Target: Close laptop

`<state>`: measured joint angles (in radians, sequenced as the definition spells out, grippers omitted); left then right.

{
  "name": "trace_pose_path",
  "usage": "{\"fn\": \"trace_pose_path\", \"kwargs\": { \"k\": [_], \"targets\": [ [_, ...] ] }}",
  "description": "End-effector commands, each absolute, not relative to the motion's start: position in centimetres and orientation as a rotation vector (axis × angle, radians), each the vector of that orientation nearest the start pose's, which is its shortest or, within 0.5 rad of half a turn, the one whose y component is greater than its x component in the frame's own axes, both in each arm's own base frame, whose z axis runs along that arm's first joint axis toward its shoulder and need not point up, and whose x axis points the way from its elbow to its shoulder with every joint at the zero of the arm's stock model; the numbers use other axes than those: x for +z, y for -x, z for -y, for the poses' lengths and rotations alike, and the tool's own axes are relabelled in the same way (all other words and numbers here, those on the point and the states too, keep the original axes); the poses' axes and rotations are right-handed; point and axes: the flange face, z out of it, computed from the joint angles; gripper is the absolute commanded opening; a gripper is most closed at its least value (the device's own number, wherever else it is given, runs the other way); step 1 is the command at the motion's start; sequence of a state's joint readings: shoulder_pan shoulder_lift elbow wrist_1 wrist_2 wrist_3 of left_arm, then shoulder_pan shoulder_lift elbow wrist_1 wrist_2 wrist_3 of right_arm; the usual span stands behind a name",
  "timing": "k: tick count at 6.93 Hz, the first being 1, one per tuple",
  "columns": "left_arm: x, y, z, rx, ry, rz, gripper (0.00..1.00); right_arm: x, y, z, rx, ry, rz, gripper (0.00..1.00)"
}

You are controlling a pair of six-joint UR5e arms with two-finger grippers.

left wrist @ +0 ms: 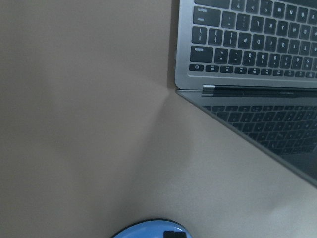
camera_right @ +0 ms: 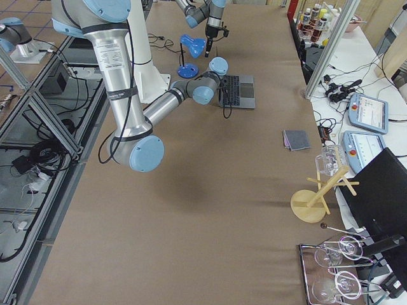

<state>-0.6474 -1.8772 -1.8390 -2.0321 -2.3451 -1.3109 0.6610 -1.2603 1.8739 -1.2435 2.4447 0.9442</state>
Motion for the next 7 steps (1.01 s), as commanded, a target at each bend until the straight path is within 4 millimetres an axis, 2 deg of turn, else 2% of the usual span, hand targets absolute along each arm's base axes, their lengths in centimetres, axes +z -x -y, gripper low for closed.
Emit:
{"fn": "trace_pose_path", "kwargs": {
  "k": [1,2,4,5,6,7],
  "targets": [
    [28.4,-43.7,38.4,0.040,0.221,-1.193,0.00,27.0,43.4,38.3,-0.376,0.093,1.194,0.00],
    [27.7,-44.8,37.9,0.041,0.224,-1.195,0.00,26.4,43.7,38.5,-0.378,0.085,1.198,0.00],
    [26.4,-45.1,38.0,0.050,0.218,-1.211,0.00,24.5,44.7,40.0,-0.344,0.020,1.191,0.00],
    [25.8,-45.0,38.3,0.050,0.207,-1.221,0.00,24.2,45.4,41.1,-0.325,0.005,1.181,0.00],
    [25.1,-43.4,40.4,0.014,0.163,-1.234,0.00,24.7,44.9,42.6,-0.297,-0.001,1.169,0.00],
    [24.2,-42.0,42.9,-0.019,0.126,-1.246,0.00,23.9,44.8,44.2,-0.279,-0.016,1.170,0.00]
  ]
}}
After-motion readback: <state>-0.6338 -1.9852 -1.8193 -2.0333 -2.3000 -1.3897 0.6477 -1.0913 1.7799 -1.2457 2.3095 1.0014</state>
